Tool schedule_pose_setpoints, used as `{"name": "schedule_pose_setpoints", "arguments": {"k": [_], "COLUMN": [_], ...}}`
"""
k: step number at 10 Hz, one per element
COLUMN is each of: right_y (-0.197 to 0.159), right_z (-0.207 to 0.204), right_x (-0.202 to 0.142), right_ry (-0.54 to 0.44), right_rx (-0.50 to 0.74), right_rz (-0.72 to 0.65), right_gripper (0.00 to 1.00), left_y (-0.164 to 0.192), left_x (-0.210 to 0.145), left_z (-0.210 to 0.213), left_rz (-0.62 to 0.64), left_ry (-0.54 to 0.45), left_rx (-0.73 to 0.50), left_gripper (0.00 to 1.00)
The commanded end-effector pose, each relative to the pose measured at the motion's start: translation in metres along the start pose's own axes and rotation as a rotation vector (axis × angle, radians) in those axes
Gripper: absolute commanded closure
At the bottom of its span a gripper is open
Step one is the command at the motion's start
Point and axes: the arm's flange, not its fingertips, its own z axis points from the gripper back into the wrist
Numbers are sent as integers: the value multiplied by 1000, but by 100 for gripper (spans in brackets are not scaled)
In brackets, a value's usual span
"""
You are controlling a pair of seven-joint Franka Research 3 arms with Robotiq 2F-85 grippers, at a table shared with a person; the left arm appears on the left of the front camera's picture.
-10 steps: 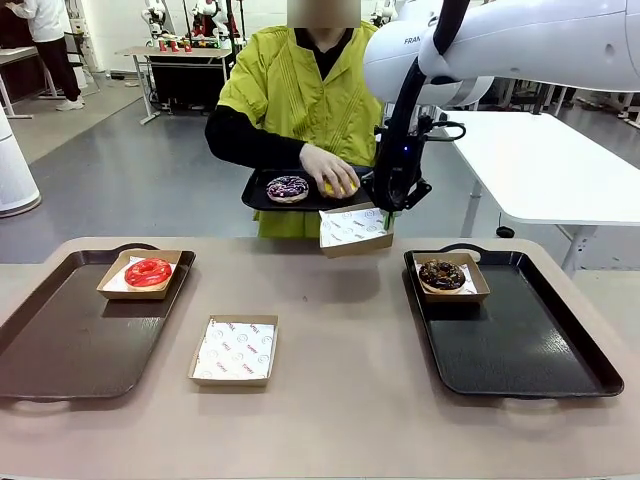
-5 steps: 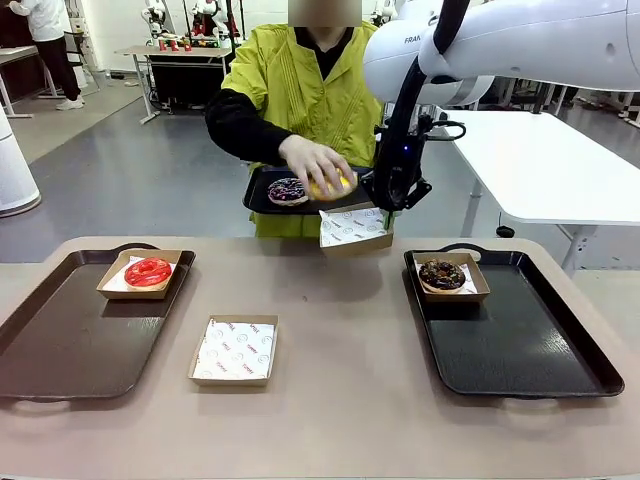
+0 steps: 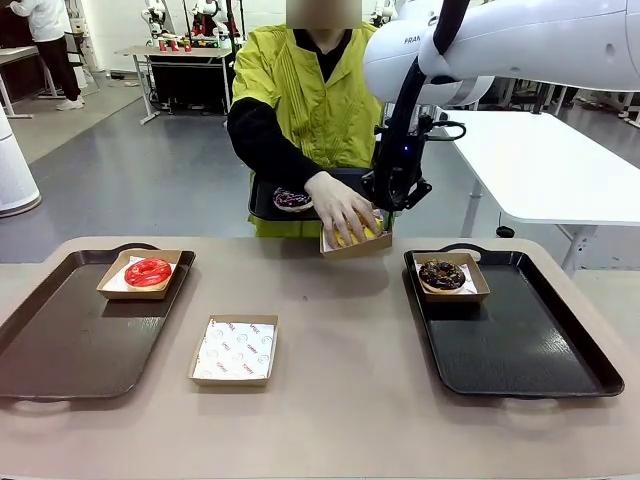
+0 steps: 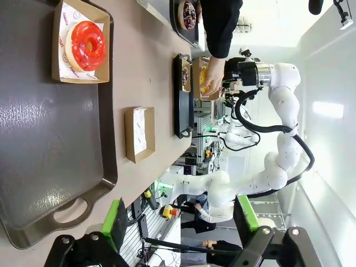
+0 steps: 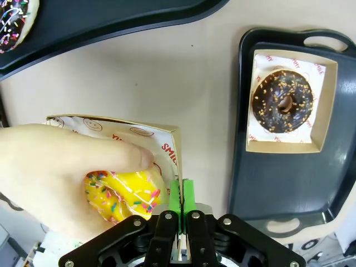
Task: Individually package the donuts and arrange them on the tray.
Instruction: Place the picked Paper togo box on the Handle tray while simultaneously picking up another Paper togo box from the table with the other hand.
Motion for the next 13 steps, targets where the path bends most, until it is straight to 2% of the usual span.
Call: {"name": "schedule_pose_setpoints", "arguments": {"k": [1,8,10,13], "right_y": [-2,0,-36,-122], "right_z": [-1,0,21,48], "right_x": [-2,0,-31,-83], "right_ry": [3,0,5,-10], "right_rx": [-1,0,20,49], "right_rz": [-1,0,45,24], "right_gripper": [100,98,98,98], "left_y": [-1,0,-40,-119], "left_x": [-3,0,8,11], "left_z": [2,0,-19,-68], "left_rz": [-4,0,30,35], "left_ry": [-2,0,74,192], "left_rx": [-8,0,109,325], "left_gripper": [0,0,0,0]}}
